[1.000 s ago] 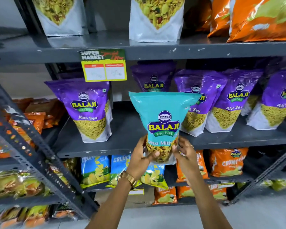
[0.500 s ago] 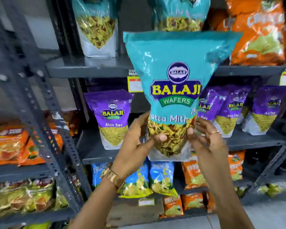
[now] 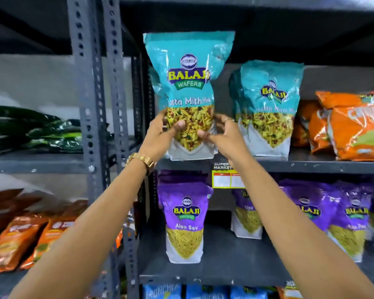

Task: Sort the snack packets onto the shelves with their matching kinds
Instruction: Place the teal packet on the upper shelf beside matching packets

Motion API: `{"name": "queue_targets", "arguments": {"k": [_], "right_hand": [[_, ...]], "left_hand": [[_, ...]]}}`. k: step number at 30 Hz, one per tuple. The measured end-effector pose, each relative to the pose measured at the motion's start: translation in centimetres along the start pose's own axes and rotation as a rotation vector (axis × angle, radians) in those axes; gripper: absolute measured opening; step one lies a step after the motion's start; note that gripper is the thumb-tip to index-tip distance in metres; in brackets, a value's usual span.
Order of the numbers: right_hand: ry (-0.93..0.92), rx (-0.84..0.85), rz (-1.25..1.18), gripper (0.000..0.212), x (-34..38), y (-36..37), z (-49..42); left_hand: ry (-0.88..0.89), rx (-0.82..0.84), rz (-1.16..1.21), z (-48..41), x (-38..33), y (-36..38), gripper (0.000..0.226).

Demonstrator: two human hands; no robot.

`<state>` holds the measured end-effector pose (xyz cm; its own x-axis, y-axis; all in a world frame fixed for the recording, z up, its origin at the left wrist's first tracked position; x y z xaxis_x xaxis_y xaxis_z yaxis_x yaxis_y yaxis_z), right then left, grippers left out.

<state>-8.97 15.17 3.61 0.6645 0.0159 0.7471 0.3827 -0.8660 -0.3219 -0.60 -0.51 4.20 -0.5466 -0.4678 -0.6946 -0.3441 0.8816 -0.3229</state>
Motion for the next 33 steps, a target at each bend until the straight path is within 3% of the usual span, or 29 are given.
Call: {"name": "queue_targets", "arguments": {"k": [4,7,11,17,33], "right_hand": [[0.038,-0.018,-0.032,0.066,-2.6,1.8,-2.9],[0.026,-0.036,-0.068,0.062,-3.9,2.6,-4.1],[0.010,-0.048,-0.045,0.063,-4.8,3.7,-5.3],[0.004,-0.050,0.039,0.067,-5.7,4.6,-6.4],[0.049,0.000,0.080,0.070,-6.1,4.4,-5.8]], "left_hand": [[-0.043,0.003,-0.026,-1.8,2.7,-0.9,0.040],[-0.059,-0.061,-0.027,-2.8,4.3,-1.4,0.049],[-0.089,-0.116,-0.027,-3.5,5.8,-1.8,0.056],[-0.118,-0.144,0.031,-3.9,6.9,-2.1,0.049],[-0.137,-0.144,-0.097,-2.9,6.2,-1.7,0.051]]}}
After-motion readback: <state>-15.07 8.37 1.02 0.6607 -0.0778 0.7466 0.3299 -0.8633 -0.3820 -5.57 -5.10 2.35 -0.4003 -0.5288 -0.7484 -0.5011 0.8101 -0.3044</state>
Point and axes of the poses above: each hand's wrist, its own z-axis away from the middle knuckle, its own y-axis out of the palm, x = y × z, the point moved 4 cm from there along -z, towards the middle knuckle, and after that the axes turned 14 degrees about x, right-handed, at the moved point
